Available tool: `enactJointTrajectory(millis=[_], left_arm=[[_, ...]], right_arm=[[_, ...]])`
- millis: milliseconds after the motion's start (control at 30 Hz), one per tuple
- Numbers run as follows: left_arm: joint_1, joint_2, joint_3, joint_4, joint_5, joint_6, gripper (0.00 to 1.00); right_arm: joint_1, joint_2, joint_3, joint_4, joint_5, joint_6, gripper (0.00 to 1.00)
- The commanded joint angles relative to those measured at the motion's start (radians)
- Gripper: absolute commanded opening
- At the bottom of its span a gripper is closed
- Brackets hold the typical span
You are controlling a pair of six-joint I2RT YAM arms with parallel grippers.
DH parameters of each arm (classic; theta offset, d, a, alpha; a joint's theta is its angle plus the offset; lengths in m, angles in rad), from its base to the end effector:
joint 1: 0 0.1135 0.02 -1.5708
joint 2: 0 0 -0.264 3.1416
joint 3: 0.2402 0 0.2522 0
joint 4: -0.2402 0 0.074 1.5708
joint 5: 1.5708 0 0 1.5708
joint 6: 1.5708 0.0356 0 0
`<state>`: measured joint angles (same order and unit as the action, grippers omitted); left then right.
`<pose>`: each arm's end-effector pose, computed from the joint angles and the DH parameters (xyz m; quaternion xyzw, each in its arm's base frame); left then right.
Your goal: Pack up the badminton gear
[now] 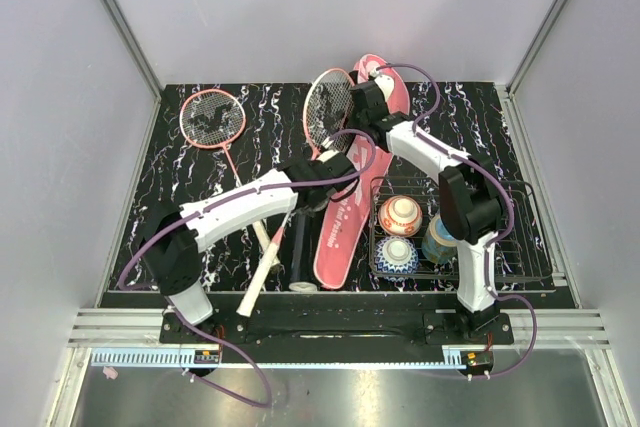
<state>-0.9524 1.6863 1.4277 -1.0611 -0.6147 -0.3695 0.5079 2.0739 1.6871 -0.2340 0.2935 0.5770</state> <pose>0.2070 -0.2555 0.2712 0.2354 0.9166 0.1637 0.2785 0.4285 0.2267 0.2451 0.0972 0.8769 0.1222 0.4546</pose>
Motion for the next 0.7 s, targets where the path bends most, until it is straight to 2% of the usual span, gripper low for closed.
enactJointTrajectory(millis=[0,133,267,367,533,667], left_arm=[[0.01,0.012,0.077,0.073,0.183,0.204,0.0],[0.01,-0.077,-0.024,0.136,0.262,0.216,0.0],[0.01,-0.198,-0.162,0.196,0.302,0.224,0.0],[0.01,-0.238,-0.188,0.216,0.335,0.247,0.0],[0.055,-0.223,-0.145,0.216,0.386,0.25,0.0],[0.119,-0.102,0.0,0.216,0.374,0.209,0.0]], right_arm=[[0.027,-0.126,-0.032,0.151,-0.088,0.031,0.0],[0.008,-0.12,0.003,0.142,-0.103,0.007,0.0],[-0.038,-0.095,0.043,0.151,-0.184,0.001,0.0],[-0.049,-0.081,0.062,0.159,-0.215,-0.064,0.0],[-0.052,-0.124,0.022,0.222,-0.289,-0.127,0.0],[-0.052,-0.161,-0.084,0.308,-0.364,-0.079,0.0]])
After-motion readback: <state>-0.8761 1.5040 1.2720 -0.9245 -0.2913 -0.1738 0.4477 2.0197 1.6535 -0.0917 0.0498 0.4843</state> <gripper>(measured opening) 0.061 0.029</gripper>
